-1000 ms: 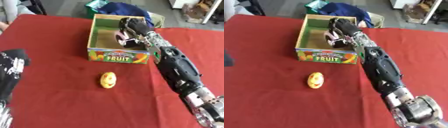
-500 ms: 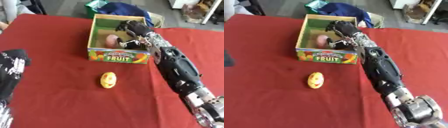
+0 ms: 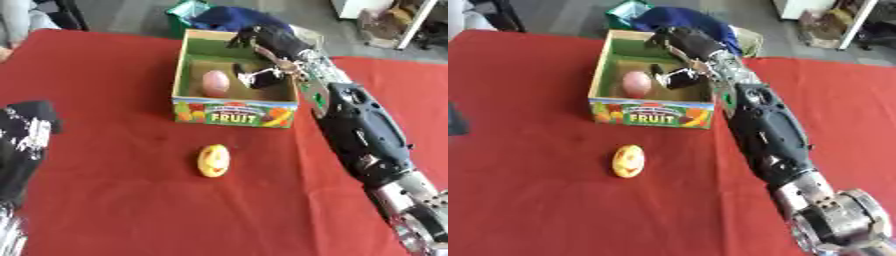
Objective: Pick up objects on the table and place them in the box.
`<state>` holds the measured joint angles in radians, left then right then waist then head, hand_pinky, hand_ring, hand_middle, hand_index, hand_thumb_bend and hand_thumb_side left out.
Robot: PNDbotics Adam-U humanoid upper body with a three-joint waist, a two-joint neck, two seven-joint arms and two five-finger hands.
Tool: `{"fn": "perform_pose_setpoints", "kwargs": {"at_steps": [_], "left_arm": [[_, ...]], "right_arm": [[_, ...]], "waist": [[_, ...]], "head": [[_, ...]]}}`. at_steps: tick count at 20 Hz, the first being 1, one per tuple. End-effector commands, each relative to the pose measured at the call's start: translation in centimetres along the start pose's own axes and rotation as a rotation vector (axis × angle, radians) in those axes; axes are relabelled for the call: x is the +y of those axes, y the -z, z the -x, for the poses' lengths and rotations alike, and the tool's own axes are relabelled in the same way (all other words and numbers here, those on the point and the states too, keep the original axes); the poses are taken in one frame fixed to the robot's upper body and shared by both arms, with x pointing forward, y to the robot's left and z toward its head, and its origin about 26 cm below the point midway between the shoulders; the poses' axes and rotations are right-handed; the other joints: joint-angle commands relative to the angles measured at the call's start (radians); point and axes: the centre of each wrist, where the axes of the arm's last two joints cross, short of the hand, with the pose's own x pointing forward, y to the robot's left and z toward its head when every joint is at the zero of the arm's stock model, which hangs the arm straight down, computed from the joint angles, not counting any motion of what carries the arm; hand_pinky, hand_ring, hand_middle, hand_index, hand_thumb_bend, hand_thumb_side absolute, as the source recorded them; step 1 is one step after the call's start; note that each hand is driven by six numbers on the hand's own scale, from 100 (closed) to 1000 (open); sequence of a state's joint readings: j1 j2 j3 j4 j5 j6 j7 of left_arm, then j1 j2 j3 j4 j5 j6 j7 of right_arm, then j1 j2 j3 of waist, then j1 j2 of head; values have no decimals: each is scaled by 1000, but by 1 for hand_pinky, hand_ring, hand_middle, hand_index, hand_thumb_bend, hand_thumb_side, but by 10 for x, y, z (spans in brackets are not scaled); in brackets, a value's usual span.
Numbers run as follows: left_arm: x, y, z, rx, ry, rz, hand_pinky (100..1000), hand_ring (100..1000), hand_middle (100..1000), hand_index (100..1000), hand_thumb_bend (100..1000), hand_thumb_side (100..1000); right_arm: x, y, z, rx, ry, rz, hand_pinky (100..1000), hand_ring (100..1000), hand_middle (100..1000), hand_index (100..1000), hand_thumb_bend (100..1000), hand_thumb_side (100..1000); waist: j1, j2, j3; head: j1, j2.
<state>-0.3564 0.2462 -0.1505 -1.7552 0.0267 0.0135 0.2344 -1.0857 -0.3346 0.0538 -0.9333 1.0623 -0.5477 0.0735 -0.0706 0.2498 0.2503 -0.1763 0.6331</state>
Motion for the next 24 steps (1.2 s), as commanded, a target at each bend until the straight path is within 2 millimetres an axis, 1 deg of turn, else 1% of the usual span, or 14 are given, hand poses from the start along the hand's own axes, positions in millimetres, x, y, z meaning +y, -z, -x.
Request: {"fn": "perform_pose_setpoints", "kwargs": {"at_steps": [1,4,6,10,12,14,16,17,18,19,24], "left_arm": [[7,1,-3,-15,18,-10,623,587,540,653,273,518],[9,-1,-1,-6,23,-18,623,587,540,653,274,518],[11,-3,0,-2,27,-21,623,587,540,653,274,519],[13,-5,3,11,35,-29,622,587,539,653,276,518],[14,-6,4,13,37,-33,622,587,539,653,276,518],[15,-7,5,18,39,-35,622,587,539,653,277,517],[15,-8,6,22,41,-36,622,587,539,653,277,517],[15,-8,6,23,41,-35,622,587,539,653,278,517],[15,-8,6,24,41,-34,622,587,539,653,278,517],[15,-9,7,25,40,-33,622,587,539,653,278,517],[14,-9,7,30,36,-32,621,586,539,653,279,517]], "right_arm": [[-41,-4,-1,-97,-25,85,704,688,704,812,100,239],[-55,-10,-11,-180,-14,110,705,689,706,814,100,238],[-60,-14,-19,-230,-2,115,703,684,704,816,100,232],[-64,-24,-33,-324,35,92,700,679,703,822,100,232],[-62,-29,-41,-365,62,74,698,677,702,824,100,232],[-56,-33,-50,-408,94,43,697,675,705,826,100,234],[-47,-35,-59,-450,125,-9,696,683,727,834,100,241],[-41,-34,-64,-473,134,-47,704,704,755,848,100,260],[-35,-33,-69,-494,139,-88,704,706,758,850,100,261],[-27,-32,-72,-511,145,-132,708,722,780,861,100,267],[15,-22,-86,-561,186,-328,714,743,813,878,100,272]], "waist": [[6,-24,-10],[9,-27,-23],[11,-30,-31],[13,-35,-44],[14,-38,-50],[14,-44,-55],[14,-48,-59],[15,-49,-59],[15,-50,-60],[17,-51,-60],[25,-53,-58]], "head": [[7,10],[8,17],[9,22],[13,31],[14,33],[16,39],[17,43],[16,44],[16,45],[14,45],[7,44]]}}
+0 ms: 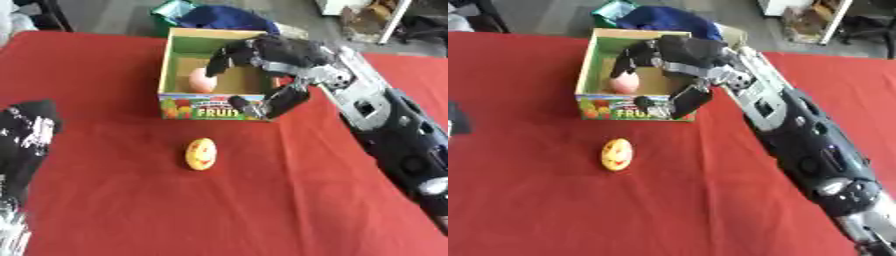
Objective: Pick up objects on the table and place them in the box.
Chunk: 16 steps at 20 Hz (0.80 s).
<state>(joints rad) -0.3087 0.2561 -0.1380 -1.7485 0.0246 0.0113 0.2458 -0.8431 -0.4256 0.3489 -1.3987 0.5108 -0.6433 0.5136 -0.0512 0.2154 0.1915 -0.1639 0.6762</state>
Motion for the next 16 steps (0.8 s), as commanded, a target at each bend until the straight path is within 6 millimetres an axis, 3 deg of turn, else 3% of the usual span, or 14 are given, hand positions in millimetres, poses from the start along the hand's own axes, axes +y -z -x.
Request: {"fn": "perform_pose_setpoints", "kwargs": {"at_steps": [1,7,16], "left_arm": [[5,3,-5,-19,15,-3,621,586,539,653,279,517],[4,3,-5,-20,11,-1,621,586,538,652,281,517],[4,3,-5,-19,12,-2,620,585,538,652,284,516]], "right_arm": [[13,12,3,-43,8,-121,716,747,818,881,100,272],[43,27,12,-33,9,-232,750,805,852,900,100,312],[55,30,13,-61,-114,-351,777,835,871,911,106,383]], "waist": [[7,-18,1],[10,-16,6],[10,-14,5]], "head": [[-6,1],[-11,2],[-11,1]]}}
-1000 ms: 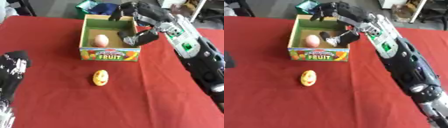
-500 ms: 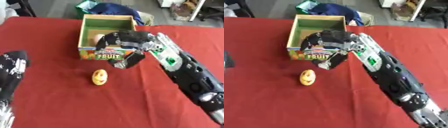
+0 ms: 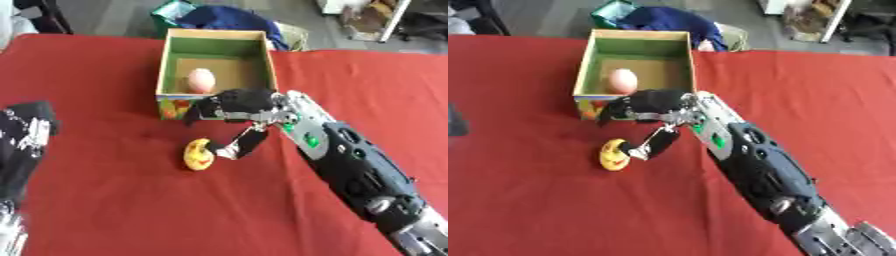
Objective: Pick up objects on the table and place them in the box.
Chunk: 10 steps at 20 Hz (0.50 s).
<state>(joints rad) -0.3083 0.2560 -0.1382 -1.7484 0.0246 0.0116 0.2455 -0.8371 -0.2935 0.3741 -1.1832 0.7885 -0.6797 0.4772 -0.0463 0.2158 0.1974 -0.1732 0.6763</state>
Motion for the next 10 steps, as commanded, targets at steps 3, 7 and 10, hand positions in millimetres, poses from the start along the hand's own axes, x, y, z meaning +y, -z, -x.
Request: {"fn": "perform_pose_setpoints", "kwargs": {"at_steps": [3,7,10], "left_arm": [[4,3,-5,-18,13,-2,620,584,538,652,284,516],[4,3,-5,-19,13,-3,619,584,538,652,285,515],[5,3,-5,-18,14,-4,619,584,538,652,286,515]], "right_arm": [[-11,-1,0,-137,-169,-197,782,838,872,910,143,405],[-5,0,-1,-148,-195,-259,784,839,869,904,166,420],[-1,1,-3,-158,-210,-301,786,838,863,893,185,432]], "waist": [[5,-15,-2],[6,-14,-3],[7,-14,-3]], "head": [[-2,1],[-1,2],[-2,2]]}}
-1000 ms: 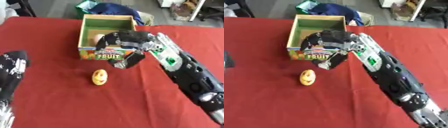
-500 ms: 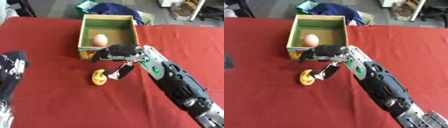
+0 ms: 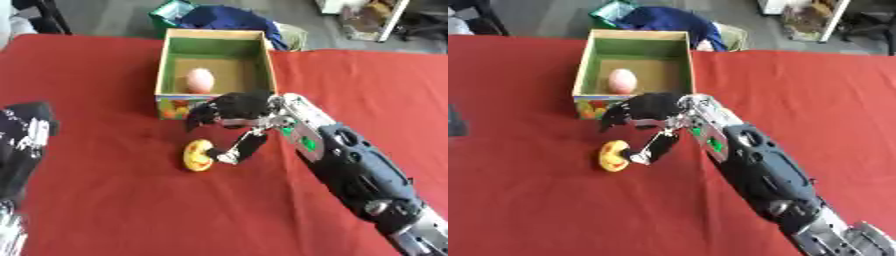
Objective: Pick up objects on the table and place them in the box.
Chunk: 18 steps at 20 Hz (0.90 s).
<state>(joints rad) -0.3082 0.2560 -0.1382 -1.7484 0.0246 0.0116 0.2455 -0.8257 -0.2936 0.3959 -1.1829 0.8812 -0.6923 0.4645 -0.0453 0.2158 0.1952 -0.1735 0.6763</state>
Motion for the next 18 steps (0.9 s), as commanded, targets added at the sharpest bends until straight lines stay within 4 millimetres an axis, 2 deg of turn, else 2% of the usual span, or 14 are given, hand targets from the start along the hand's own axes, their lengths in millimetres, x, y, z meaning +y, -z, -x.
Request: {"fn": "perform_pose_setpoints", "kwargs": {"at_steps": [1,5,7,9,12,13,14,18], "left_arm": [[5,3,-5,-18,14,-4,619,584,538,652,287,515],[5,3,-5,-19,14,-4,618,584,538,652,288,514],[5,3,-5,-19,15,-4,618,584,538,651,288,514],[5,3,-5,-20,15,-5,618,583,538,651,290,514],[5,3,-5,-19,16,-6,618,583,538,651,290,514],[5,3,-5,-19,16,-7,618,583,538,651,290,514],[5,3,-5,-19,16,-7,617,583,538,651,291,513],[5,3,-4,-17,16,-9,617,583,538,651,291,513]], "right_arm": [[-9,-2,0,-172,-160,-241,786,837,859,885,190,436],[-11,0,-6,-193,-180,-284,791,840,851,786,172,452],[-12,0,-8,-199,-189,-303,794,843,852,774,162,458],[-13,-2,-9,-201,-193,-318,796,843,846,699,115,454],[-14,-6,-9,-203,-187,-302,791,829,816,495,100,429],[-14,-7,-8,-202,-185,-292,789,825,810,471,100,425],[-15,-9,-8,-201,-183,-278,781,799,778,386,100,406],[-18,-14,-5,-190,-175,-165,746,679,649,221,100,332]], "waist": [[6,-14,-1],[5,-15,0],[4,-15,0],[3,-15,0],[2,-15,-1],[2,-14,-1],[2,-14,-2],[3,-14,-4]], "head": [[-2,2],[-3,2],[-3,1],[-3,1],[-2,0],[-2,0],[-2,0],[-2,0]]}}
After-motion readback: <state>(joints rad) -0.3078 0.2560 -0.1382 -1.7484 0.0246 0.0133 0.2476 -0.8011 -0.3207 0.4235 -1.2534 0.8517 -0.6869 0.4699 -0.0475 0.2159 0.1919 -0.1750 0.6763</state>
